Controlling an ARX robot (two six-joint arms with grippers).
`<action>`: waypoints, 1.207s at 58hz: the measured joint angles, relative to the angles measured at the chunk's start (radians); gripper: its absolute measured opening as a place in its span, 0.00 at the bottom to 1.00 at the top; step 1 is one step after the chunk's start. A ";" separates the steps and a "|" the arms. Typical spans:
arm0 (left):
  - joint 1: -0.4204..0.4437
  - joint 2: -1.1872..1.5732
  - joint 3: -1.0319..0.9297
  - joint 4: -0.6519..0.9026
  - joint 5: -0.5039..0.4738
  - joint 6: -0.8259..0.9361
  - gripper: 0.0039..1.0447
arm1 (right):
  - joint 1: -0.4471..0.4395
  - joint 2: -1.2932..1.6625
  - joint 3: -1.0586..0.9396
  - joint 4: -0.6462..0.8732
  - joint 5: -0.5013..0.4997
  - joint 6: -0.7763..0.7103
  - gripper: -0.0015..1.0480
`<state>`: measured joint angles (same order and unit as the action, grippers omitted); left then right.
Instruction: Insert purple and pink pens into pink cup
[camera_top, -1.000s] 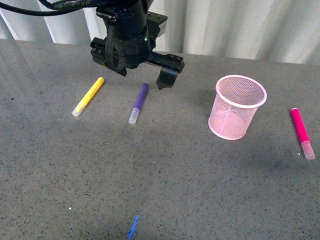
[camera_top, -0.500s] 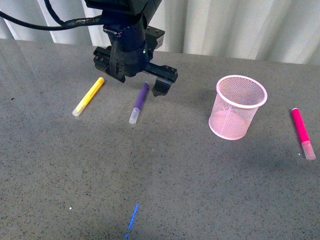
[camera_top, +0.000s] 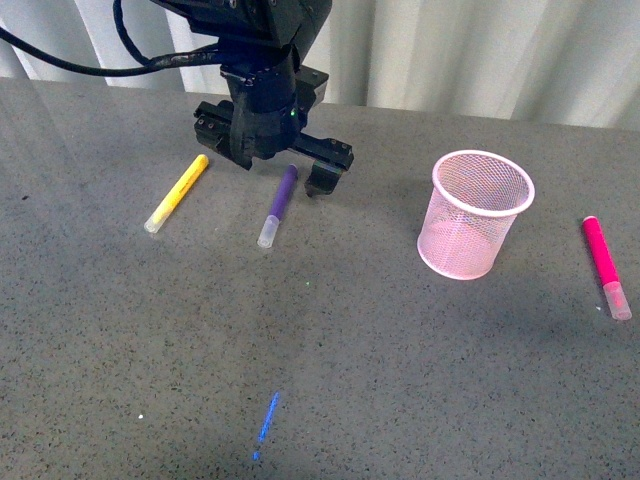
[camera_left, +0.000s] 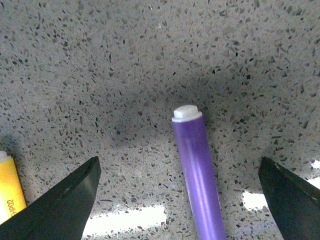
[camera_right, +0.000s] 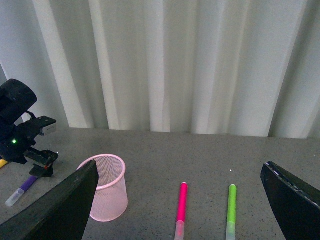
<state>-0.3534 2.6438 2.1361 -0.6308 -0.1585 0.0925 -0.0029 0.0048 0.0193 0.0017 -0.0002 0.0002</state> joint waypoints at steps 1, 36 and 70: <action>0.000 0.001 0.002 0.000 0.000 0.000 0.94 | 0.000 0.000 0.000 0.000 0.000 0.000 0.93; -0.008 0.013 0.008 -0.010 -0.071 0.013 0.28 | 0.000 0.000 0.000 0.000 0.000 0.000 0.93; -0.004 -0.003 -0.038 0.063 -0.076 -0.043 0.11 | 0.000 0.000 0.000 0.000 0.000 0.000 0.93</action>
<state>-0.3573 2.6404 2.0983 -0.5682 -0.2348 0.0490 -0.0029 0.0048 0.0193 0.0017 -0.0006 0.0002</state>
